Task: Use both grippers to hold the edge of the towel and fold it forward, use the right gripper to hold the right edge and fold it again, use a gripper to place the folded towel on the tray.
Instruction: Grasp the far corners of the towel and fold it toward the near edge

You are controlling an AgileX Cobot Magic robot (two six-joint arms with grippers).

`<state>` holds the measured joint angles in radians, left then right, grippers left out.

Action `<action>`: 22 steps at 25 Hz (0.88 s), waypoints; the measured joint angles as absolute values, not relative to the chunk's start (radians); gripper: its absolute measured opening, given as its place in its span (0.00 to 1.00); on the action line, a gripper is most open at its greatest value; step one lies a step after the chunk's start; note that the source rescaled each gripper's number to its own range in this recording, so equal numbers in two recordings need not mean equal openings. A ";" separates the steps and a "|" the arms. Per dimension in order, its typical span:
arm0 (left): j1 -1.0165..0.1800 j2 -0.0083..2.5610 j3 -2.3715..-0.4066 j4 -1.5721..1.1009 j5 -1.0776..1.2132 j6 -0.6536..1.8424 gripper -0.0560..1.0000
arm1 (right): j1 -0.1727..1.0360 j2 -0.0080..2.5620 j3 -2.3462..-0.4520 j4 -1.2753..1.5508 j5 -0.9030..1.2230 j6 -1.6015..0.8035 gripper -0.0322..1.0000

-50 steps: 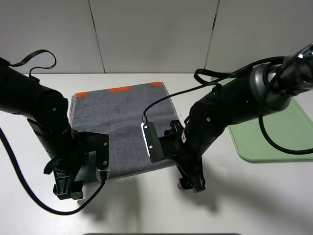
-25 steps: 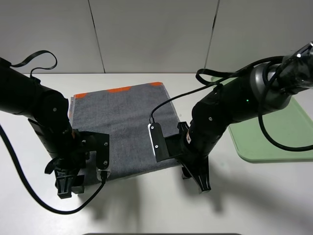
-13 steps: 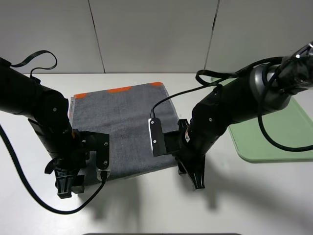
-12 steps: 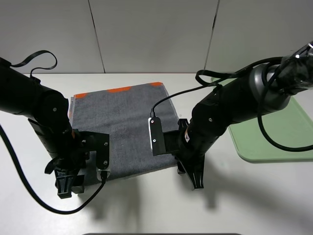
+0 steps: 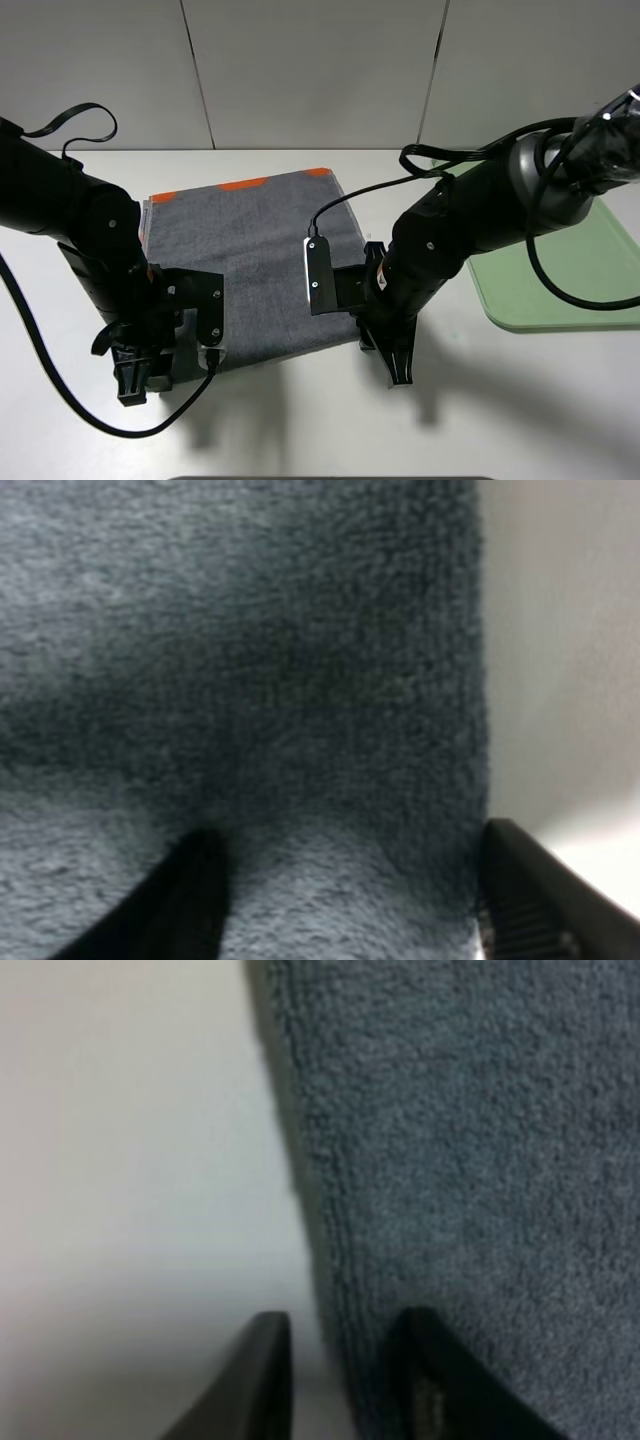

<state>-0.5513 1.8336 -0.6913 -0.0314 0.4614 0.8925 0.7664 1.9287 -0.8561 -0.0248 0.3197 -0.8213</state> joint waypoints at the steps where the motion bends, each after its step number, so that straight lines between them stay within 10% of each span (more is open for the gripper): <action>1: -0.551 1.834 -0.691 -0.031 0.462 0.893 0.51 | 0.766 1.929 -0.856 -0.025 0.320 -0.821 0.28; 7: -0.551 1.834 -0.691 -0.040 0.474 0.893 0.34 | 0.766 1.929 -0.855 -0.028 0.317 -0.821 0.03; 12: -0.551 1.836 -0.691 -0.051 0.486 0.893 0.08 | 0.766 1.929 -0.855 -0.028 0.317 -0.821 0.03; 22: -0.551 1.836 -0.691 -0.053 0.488 0.893 0.06 | 0.766 1.929 -0.855 -0.028 0.316 -0.821 0.03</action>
